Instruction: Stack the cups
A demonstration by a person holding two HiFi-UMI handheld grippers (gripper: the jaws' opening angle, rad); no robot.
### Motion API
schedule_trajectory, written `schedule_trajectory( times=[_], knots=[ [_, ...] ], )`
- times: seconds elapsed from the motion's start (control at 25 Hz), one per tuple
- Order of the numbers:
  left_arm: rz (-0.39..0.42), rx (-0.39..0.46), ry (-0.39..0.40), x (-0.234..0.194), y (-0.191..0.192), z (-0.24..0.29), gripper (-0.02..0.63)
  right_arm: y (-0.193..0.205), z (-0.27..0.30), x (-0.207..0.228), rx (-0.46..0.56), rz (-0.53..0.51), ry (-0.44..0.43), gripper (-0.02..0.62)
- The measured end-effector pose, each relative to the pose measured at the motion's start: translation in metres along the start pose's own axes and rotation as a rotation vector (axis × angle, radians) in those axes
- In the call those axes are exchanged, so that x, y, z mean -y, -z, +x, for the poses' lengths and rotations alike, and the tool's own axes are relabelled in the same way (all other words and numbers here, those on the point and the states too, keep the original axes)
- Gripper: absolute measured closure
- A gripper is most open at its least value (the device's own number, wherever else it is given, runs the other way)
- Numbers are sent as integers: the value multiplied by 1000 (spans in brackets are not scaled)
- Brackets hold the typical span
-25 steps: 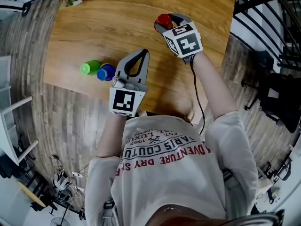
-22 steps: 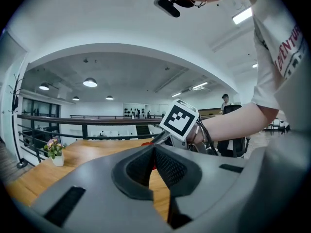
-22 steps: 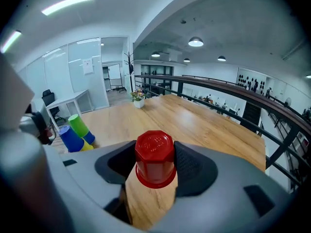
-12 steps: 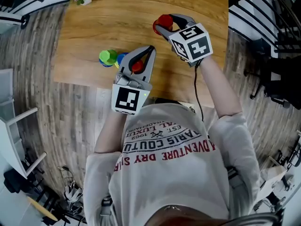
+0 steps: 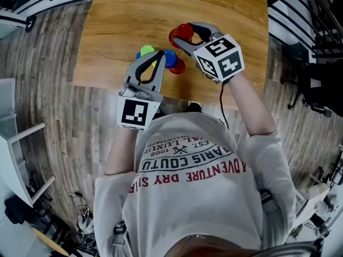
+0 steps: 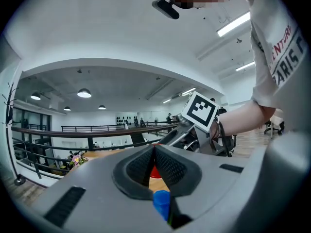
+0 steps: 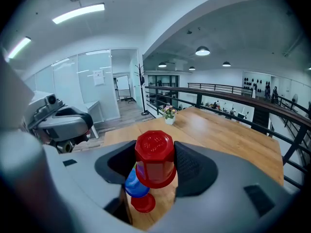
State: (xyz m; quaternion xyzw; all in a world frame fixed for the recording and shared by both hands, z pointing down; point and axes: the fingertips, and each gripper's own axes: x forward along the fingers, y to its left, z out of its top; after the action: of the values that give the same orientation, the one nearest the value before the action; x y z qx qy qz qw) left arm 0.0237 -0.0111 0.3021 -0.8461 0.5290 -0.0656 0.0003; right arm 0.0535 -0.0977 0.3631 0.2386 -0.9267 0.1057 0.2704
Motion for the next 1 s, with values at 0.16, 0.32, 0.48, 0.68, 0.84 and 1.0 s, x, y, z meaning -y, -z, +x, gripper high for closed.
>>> schedule_trajectory(
  times=[0.16, 0.32, 0.48, 0.68, 0.84, 1.0],
  knots=[
    [1, 1, 11, -22, 9, -21, 589, -2, 12, -30, 3, -1, -7, 342],
    [24, 4, 29, -38, 15, -41, 589, -2, 24, -56, 0, -16, -6, 342],
    [23, -6, 51, -47, 21, -57, 589, 2, 32, -69, -9, -3, 29, 341],
    [15, -5, 71, -58, 29, -64, 589, 10, 41, -73, -22, 35, 61, 341],
    [2, 17, 91, -58, 26, -66, 589, 14, 46, -70, -30, 43, 84, 339],
    [-9, 24, 99, -59, 26, -68, 589, 17, 51, -71, -40, 25, 97, 337]
  ],
)
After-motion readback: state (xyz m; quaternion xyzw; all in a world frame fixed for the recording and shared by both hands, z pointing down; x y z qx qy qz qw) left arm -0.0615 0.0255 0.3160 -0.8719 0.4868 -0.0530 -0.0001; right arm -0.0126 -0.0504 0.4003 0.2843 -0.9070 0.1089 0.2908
